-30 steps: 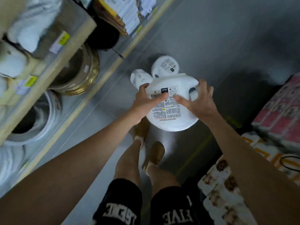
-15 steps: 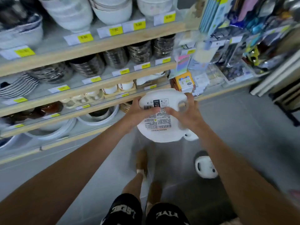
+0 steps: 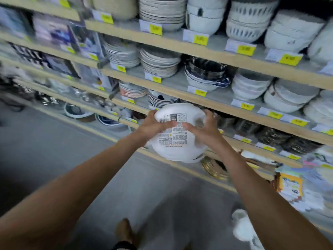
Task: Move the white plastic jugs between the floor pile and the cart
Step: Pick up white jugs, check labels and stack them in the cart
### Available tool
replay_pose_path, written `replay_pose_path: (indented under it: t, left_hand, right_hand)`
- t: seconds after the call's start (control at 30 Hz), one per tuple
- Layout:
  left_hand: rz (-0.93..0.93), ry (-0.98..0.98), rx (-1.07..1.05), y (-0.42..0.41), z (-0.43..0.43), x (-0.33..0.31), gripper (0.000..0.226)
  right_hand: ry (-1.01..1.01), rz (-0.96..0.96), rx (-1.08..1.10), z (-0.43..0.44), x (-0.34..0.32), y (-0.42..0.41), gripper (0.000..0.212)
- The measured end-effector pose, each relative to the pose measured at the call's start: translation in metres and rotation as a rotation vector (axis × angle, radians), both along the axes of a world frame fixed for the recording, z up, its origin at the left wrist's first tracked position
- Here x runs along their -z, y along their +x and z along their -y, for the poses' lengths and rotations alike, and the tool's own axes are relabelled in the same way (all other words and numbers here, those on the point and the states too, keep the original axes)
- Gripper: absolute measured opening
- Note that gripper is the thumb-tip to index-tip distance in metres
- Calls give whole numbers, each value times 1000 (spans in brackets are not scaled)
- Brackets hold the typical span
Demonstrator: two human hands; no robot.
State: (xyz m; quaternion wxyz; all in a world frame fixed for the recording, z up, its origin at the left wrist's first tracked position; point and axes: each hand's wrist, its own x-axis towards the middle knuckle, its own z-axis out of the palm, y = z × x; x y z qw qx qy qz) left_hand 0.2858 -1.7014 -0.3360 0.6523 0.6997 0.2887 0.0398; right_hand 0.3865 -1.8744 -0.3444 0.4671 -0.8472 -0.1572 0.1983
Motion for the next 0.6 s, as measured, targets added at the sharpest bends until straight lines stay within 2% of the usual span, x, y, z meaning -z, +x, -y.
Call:
replay_pose_path:
  t: [0.07,0.13,0.2,0.33,0.43,0.47,0.53,0.57,0.6]
  left_hand:
    - [15,13,-66,-22,-54,-9,88]
    - [40,35,-124,-43,-107,-17,95]
    - [53,39,-180,-64,-157,-21,87]
    - [88,40,-279,-105,-246,-27,83]
    - [125,25,-346,-136,-303,-31,58]
    - [135,22,-354,-147,-321,-31,57]
    - [114,28,-377,-168,-353,-33,80]
    - [108,26,-392,-178,-370,-32,81]
    - [116,36,-399,-187,-386,-32,69]
  right_hand:
    - [6,3,-80,-63,-10,-8,105]
    - [0,19,-139,-124,-17,-16,103]
    - [-2,36,-196,-183,-22,-27,98]
    - [10,73,-335,-289,-32,-50,91]
    - [12,89,-404,-359,-38,-70,96]
    - [-16,89,-437,-380,-40,-77,97]
    - [-42,90,-518,-419,-45,-91,95]
    - [-35,89,-560,-439,-46,-97,94]
    - [-32,85,-604,-457,-48,-102,95]
